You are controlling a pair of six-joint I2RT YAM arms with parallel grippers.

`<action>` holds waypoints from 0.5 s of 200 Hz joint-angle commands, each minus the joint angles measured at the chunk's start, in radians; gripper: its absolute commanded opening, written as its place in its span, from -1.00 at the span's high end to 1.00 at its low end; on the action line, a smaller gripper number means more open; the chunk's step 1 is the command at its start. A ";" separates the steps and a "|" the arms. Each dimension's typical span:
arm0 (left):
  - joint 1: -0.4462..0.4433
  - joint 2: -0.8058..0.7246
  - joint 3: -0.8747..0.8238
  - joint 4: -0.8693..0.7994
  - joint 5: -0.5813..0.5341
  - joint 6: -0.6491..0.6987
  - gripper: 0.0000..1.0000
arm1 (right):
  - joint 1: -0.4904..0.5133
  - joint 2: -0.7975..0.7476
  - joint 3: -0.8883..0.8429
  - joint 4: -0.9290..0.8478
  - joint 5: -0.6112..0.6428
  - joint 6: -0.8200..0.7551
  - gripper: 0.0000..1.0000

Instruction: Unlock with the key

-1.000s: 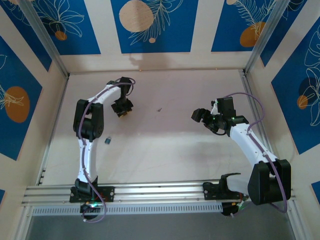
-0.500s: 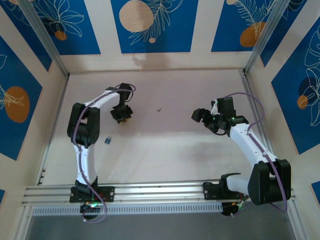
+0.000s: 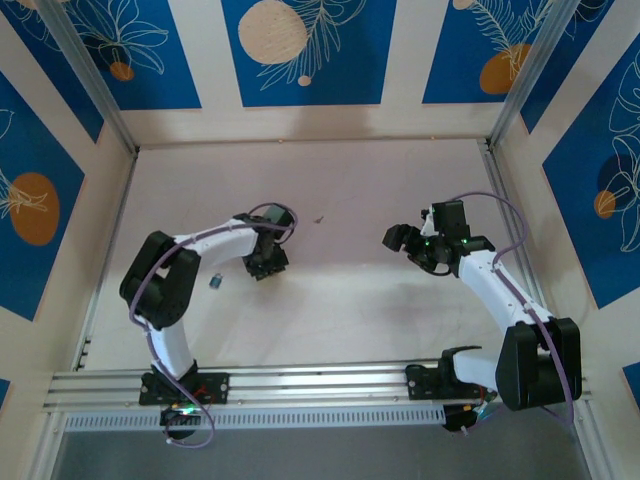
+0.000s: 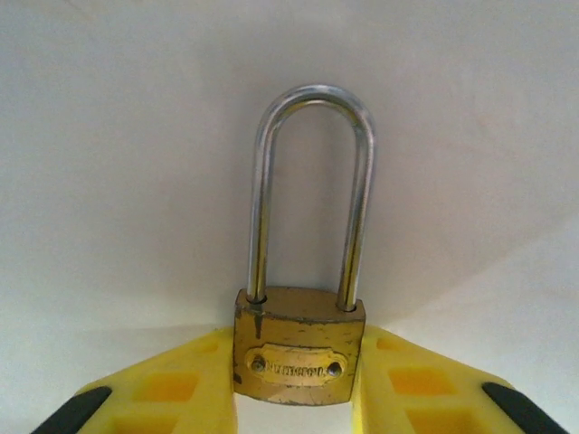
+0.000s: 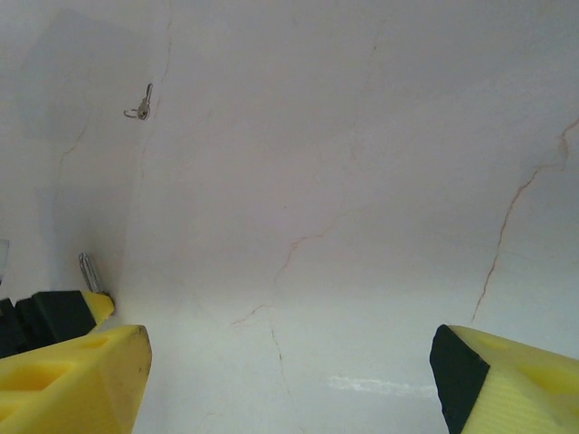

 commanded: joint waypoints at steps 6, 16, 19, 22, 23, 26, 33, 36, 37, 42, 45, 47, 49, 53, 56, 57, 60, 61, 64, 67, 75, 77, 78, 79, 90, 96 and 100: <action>-0.086 0.001 -0.040 0.035 0.066 -0.083 0.39 | -0.005 -0.019 -0.006 -0.013 -0.003 -0.010 -0.64; -0.100 0.003 -0.052 0.063 0.093 -0.089 0.39 | -0.008 -0.020 -0.002 -0.022 0.002 -0.012 -0.64; -0.104 0.002 -0.056 0.070 0.100 -0.092 0.39 | -0.008 -0.020 0.001 -0.025 0.004 -0.013 -0.64; -0.107 0.002 -0.060 0.081 0.105 -0.095 0.39 | -0.009 -0.020 0.003 -0.026 0.006 -0.014 -0.64; -0.108 0.004 -0.062 0.082 0.106 -0.097 0.39 | -0.009 -0.020 0.003 -0.026 0.006 -0.015 -0.64; -0.113 0.004 -0.065 0.090 0.110 -0.098 0.39 | -0.011 -0.021 0.005 -0.027 0.006 -0.015 -0.64; -0.120 0.006 -0.067 0.101 0.116 -0.100 0.38 | -0.015 -0.023 0.006 -0.031 0.008 -0.016 -0.64; -0.122 0.009 -0.067 0.104 0.117 -0.099 0.38 | -0.016 -0.023 0.008 -0.032 0.008 -0.016 -0.64; -0.123 0.010 -0.067 0.103 0.117 -0.099 0.38 | -0.017 -0.024 0.007 -0.033 0.008 -0.016 -0.64; -0.127 0.016 -0.062 0.101 0.120 -0.100 0.37 | -0.019 -0.024 0.010 -0.034 0.008 -0.016 -0.64; -0.129 0.020 -0.059 0.100 0.123 -0.099 0.35 | -0.020 -0.023 0.012 -0.034 0.008 -0.016 -0.64; -0.130 0.021 -0.058 0.102 0.125 -0.099 0.34 | -0.020 -0.024 0.013 -0.035 0.009 -0.017 -0.64; -0.130 0.023 -0.057 0.104 0.128 -0.096 0.32 | -0.021 -0.024 0.013 -0.036 0.009 -0.017 -0.64; -0.130 0.026 -0.056 0.108 0.132 -0.093 0.30 | -0.023 -0.026 0.016 -0.037 0.009 -0.017 -0.64; -0.133 0.027 -0.055 0.111 0.135 -0.092 0.26 | -0.024 -0.025 0.016 -0.037 0.011 -0.017 -0.64; -0.133 0.028 -0.054 0.112 0.135 -0.091 0.26 | -0.025 -0.025 0.017 -0.037 0.011 -0.018 -0.64; -0.134 0.028 -0.052 0.114 0.137 -0.091 0.23 | -0.026 -0.025 0.019 -0.039 0.011 -0.017 -0.64; -0.134 0.029 -0.051 0.114 0.138 -0.091 0.22 | -0.026 -0.025 0.019 -0.039 0.012 -0.017 -0.64; -0.135 0.031 -0.049 0.116 0.140 -0.090 0.19 | -0.027 -0.024 0.021 -0.039 0.013 -0.017 -0.65; -0.136 0.033 -0.046 0.118 0.142 -0.089 0.16 | -0.028 -0.024 0.022 -0.039 0.013 -0.017 -0.65; -0.140 0.037 -0.041 0.125 0.148 -0.083 0.07 | -0.031 -0.023 0.027 -0.044 0.014 -0.018 -0.65; -0.141 0.038 -0.038 0.125 0.147 -0.083 0.05 | -0.031 -0.022 0.028 -0.045 0.014 -0.019 -0.65; -0.141 0.038 -0.036 0.125 0.148 -0.083 0.04 | -0.031 -0.023 0.028 -0.046 0.014 -0.019 -0.65; -0.142 0.038 -0.035 0.125 0.148 -0.082 0.03 | -0.032 -0.022 0.029 -0.046 0.014 -0.018 -0.65; -0.147 0.045 -0.023 0.128 0.154 -0.076 -0.08 | -0.034 -0.021 0.032 -0.047 0.015 -0.020 -0.65; -0.149 0.048 -0.018 0.133 0.158 -0.074 -0.13 | -0.036 -0.020 0.033 -0.046 0.016 -0.018 -0.65; -0.150 0.049 -0.013 0.135 0.160 -0.073 -0.16 | -0.036 -0.018 0.035 -0.046 0.014 -0.019 -0.65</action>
